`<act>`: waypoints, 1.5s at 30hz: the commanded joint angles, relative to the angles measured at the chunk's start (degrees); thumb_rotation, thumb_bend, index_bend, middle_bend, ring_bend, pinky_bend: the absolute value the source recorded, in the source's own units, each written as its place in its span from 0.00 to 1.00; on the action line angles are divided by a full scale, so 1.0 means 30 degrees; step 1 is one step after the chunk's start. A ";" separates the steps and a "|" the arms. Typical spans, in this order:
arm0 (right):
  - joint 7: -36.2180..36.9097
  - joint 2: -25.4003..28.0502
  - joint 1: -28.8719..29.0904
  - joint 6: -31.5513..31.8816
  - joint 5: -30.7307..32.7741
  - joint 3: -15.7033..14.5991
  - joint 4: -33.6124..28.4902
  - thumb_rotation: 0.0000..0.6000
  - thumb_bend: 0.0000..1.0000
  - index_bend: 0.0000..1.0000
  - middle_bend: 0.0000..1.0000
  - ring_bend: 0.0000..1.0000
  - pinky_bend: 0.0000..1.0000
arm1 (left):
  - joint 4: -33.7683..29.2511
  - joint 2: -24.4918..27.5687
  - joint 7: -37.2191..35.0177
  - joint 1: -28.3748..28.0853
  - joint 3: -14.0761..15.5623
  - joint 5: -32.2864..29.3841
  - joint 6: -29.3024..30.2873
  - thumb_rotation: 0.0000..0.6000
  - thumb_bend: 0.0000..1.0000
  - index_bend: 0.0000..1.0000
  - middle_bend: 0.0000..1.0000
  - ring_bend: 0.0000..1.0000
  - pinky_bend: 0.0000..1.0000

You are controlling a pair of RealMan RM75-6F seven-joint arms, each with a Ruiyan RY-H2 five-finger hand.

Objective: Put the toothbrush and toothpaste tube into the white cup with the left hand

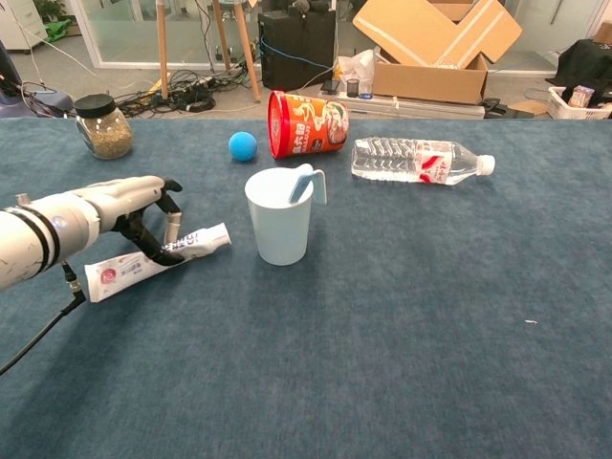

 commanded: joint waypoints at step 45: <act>-0.0463 -0.0131 0.0076 -0.0153 0.0159 0.0052 -0.0107 1.00 0.00 0.00 0.00 0.00 0.36 | -1.1884 0.7727 -0.5411 0.2711 -0.3897 0.7461 0.4838 1.00 0.30 0.62 0.01 0.00 0.00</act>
